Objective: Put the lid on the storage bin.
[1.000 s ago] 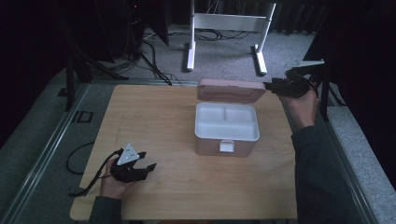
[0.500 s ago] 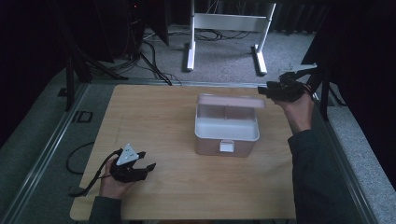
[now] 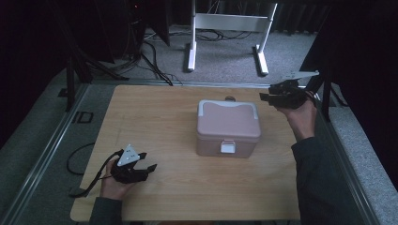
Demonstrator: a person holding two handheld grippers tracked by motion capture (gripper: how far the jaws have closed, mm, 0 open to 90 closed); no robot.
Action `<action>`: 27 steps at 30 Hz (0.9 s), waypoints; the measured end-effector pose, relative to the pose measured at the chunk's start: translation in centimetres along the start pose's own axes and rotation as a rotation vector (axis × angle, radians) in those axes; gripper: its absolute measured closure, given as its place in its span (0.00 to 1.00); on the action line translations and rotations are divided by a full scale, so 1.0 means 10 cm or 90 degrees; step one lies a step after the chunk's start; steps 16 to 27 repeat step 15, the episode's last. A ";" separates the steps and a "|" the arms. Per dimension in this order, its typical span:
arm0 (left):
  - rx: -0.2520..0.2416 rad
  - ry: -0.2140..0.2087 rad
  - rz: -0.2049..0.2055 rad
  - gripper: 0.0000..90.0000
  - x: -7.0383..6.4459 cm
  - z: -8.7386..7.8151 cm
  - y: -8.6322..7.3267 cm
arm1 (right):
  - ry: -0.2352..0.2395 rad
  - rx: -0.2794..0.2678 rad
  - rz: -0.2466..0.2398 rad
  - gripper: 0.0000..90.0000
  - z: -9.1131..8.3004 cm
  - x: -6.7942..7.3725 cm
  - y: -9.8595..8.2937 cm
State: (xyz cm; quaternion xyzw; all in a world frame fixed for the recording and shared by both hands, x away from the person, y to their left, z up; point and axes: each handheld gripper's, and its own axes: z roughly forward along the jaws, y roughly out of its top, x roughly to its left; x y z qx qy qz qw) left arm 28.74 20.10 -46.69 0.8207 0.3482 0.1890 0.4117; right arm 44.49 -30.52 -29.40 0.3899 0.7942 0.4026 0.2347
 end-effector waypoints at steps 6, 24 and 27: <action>-0.001 0.000 -0.001 0.42 0.00 0.00 0.00 | -0.004 0.013 -0.007 0.55 0.00 0.04 -0.16; -0.002 0.002 -0.001 0.42 0.00 0.00 0.00 | -0.005 0.026 -0.021 0.54 -0.06 0.13 -0.43; -0.002 0.002 -0.001 0.42 0.00 0.00 0.00 | -0.005 0.026 -0.021 0.54 -0.06 0.13 -0.43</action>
